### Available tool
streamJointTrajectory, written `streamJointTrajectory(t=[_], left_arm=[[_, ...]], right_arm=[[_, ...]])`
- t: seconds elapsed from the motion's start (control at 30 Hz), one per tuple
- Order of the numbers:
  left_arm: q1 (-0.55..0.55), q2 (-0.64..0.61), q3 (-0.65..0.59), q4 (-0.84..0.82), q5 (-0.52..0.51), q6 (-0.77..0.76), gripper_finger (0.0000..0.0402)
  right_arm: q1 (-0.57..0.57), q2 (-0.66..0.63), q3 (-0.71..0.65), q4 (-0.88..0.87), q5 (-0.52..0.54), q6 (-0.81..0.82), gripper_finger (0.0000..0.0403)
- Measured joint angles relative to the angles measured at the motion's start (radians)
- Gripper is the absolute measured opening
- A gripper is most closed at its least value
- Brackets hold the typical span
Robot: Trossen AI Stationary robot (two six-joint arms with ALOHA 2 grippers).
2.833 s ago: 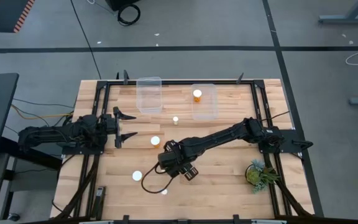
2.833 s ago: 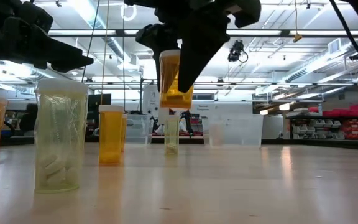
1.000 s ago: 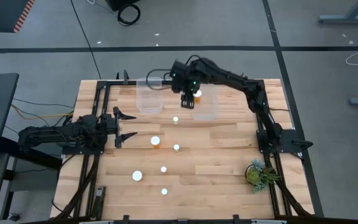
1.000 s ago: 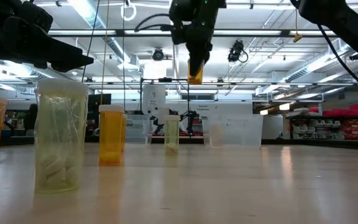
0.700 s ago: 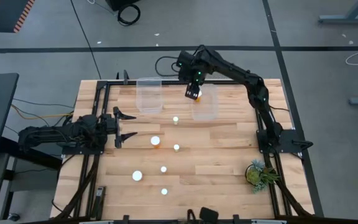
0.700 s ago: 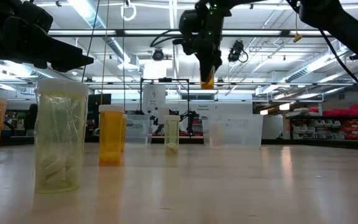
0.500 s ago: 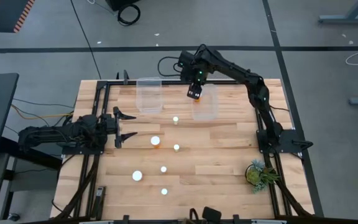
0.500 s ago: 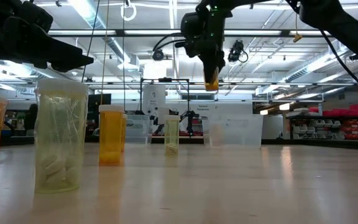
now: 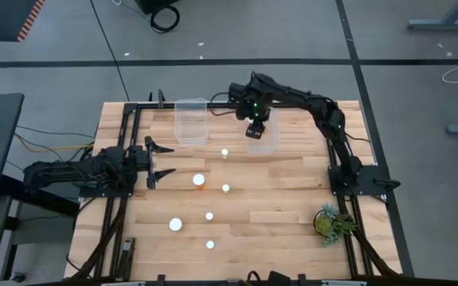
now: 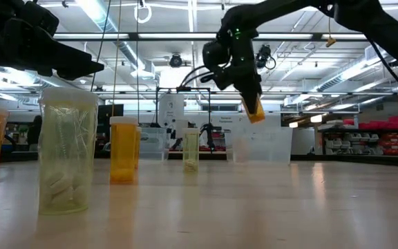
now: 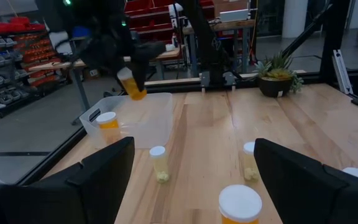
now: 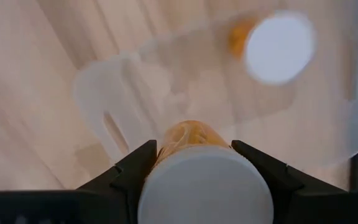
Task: Pick and place medicine bottles into bin by pill shape (circle, oval)
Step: Put the large orange pill bottle into the right transparent bin
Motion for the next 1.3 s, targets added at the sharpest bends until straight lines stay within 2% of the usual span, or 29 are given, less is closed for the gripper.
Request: streamJointTrajectory(t=[0.13, 0.43, 0.6, 0.97, 1.3], left_arm=[[0.0, 0.0, 0.0, -0.001, 0.0, 0.0, 0.0341], [0.0, 0.0, 0.0, 0.0, 0.0, 0.0, 0.0341], [0.0, 0.0, 0.0, 0.0, 0.0, 0.0, 0.0341], [0.0, 0.0, 0.0, -0.001, 0.0, 0.0, 0.0341], [0.0, 0.0, 0.0, 0.0, 0.0, 0.0, 0.0341]], right_arm=[[0.001, -0.055, -0.109, 0.046, -0.001, 0.003, 0.0207], [-0.004, -0.35, -0.54, 0.46, -0.007, 0.015, 0.0207], [-0.011, -0.423, -0.692, 0.593, -0.025, 0.03, 0.0207], [-0.017, -0.333, -0.729, 0.732, -0.052, 0.01, 0.0207], [-0.051, -0.311, -0.728, 0.732, -0.066, 0.02, 0.0207]])
